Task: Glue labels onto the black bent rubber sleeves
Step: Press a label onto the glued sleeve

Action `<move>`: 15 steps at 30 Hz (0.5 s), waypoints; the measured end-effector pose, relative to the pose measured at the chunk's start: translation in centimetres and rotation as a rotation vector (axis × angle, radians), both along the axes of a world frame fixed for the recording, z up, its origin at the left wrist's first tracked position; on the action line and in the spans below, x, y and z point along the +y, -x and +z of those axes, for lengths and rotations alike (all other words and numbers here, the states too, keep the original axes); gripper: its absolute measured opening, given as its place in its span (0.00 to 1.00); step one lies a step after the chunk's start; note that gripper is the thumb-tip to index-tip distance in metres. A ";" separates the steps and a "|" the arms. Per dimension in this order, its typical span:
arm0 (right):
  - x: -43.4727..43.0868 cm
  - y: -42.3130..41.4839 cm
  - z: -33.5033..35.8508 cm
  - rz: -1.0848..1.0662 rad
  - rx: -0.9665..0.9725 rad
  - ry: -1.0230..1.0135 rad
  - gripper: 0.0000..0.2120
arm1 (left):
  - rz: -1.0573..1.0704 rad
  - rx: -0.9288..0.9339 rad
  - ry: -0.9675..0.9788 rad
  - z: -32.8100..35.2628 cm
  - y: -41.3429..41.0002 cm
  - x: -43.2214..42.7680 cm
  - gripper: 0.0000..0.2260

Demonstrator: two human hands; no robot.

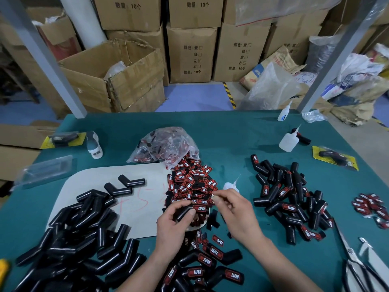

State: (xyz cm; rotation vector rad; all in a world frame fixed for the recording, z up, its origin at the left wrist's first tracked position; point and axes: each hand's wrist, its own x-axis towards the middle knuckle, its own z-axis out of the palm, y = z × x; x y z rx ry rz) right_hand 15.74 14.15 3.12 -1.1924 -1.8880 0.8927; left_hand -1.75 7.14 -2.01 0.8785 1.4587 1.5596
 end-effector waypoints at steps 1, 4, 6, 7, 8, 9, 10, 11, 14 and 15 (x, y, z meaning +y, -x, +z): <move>-0.1 0.1 -0.1 -0.025 0.029 0.110 0.04 | 0.016 -0.010 0.012 0.0 0.1 0.1 0.15; -0.4 0.5 -0.7 0.028 0.152 0.389 0.10 | 0.051 -0.058 0.015 0.1 0.3 0.2 0.12; -0.6 0.8 -1.2 0.078 0.237 0.504 0.10 | 0.057 -0.053 -0.004 0.2 0.3 0.2 0.12; -0.7 0.9 -1.5 0.085 0.258 0.529 0.11 | 0.052 -0.032 -0.016 0.2 0.3 0.2 0.13; -0.8 1.1 -1.8 0.082 0.263 0.538 0.11 | 0.044 -0.006 -0.029 0.1 0.2 0.1 0.14; -1.0 1.3 -2.1 0.076 0.267 0.547 0.13 | 0.036 0.017 -0.040 0.0 0.1 0.1 0.15; -1.1 1.4 -2.3 0.065 0.278 0.560 0.14 | 0.030 0.035 -0.049 0.0 0.0 0.0 0.16; -1.2 1.6 -2.6 0.049 0.302 0.581 0.16 | 0.026 0.044 -0.056 -0.1 -0.1 0.0 0.17; -1.3 1.8 -3.2 0.032 0.347 0.596 0.20 | 0.012 0.021 -0.083 -0.1 -0.1 -0.1 0.18; -1.3 1.8 -3.2 0.030 0.357 0.590 0.20 | -0.005 -0.004 -0.091 0.0 -0.2 -0.1 0.17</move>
